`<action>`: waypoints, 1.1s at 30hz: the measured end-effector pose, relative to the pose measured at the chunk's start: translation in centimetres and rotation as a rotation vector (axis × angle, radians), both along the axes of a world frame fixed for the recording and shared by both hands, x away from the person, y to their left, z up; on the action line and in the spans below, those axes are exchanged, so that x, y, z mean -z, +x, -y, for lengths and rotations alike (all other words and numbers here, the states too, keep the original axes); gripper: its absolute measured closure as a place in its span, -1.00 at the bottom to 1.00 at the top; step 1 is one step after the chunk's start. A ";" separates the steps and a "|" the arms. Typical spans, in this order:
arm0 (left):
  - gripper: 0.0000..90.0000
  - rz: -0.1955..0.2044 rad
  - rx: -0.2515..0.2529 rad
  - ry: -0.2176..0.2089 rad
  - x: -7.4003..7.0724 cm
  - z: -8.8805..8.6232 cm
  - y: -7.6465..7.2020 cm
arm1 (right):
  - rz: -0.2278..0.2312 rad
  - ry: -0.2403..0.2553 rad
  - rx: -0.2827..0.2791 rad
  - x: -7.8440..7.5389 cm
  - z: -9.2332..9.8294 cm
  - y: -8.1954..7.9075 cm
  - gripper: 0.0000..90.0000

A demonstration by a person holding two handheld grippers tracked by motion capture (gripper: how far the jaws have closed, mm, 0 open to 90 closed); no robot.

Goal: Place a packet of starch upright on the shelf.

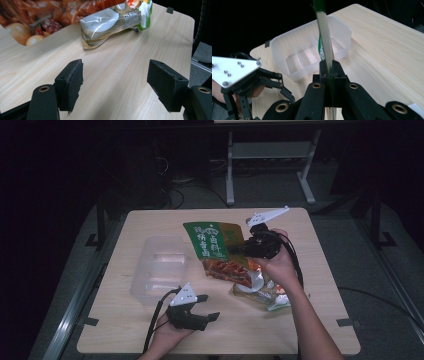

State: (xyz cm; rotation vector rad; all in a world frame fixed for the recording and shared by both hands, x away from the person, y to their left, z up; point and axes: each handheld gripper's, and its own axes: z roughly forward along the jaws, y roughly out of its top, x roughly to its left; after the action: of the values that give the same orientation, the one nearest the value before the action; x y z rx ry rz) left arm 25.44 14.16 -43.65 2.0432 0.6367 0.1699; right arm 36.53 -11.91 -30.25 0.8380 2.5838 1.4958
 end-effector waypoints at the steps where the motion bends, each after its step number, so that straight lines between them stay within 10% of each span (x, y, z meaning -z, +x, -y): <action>1: -0.37 -0.003 0.002 -0.003 0.0 0.0 0.0 | 0.002 0.004 -0.003 -0.1 -0.1 0.1 1.00; 33: -0.37 -0.007 -0.020 -0.009 0.2 -0.8 0.0 | 0.031 0.015 -0.096 -3.1 -5.9 4.4 1.00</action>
State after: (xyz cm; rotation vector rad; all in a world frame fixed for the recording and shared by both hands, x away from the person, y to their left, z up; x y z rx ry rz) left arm 25.42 14.91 -43.82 2.0304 0.6607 0.1716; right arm 40.97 -5.97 -27.16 0.6956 2.6286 1.5407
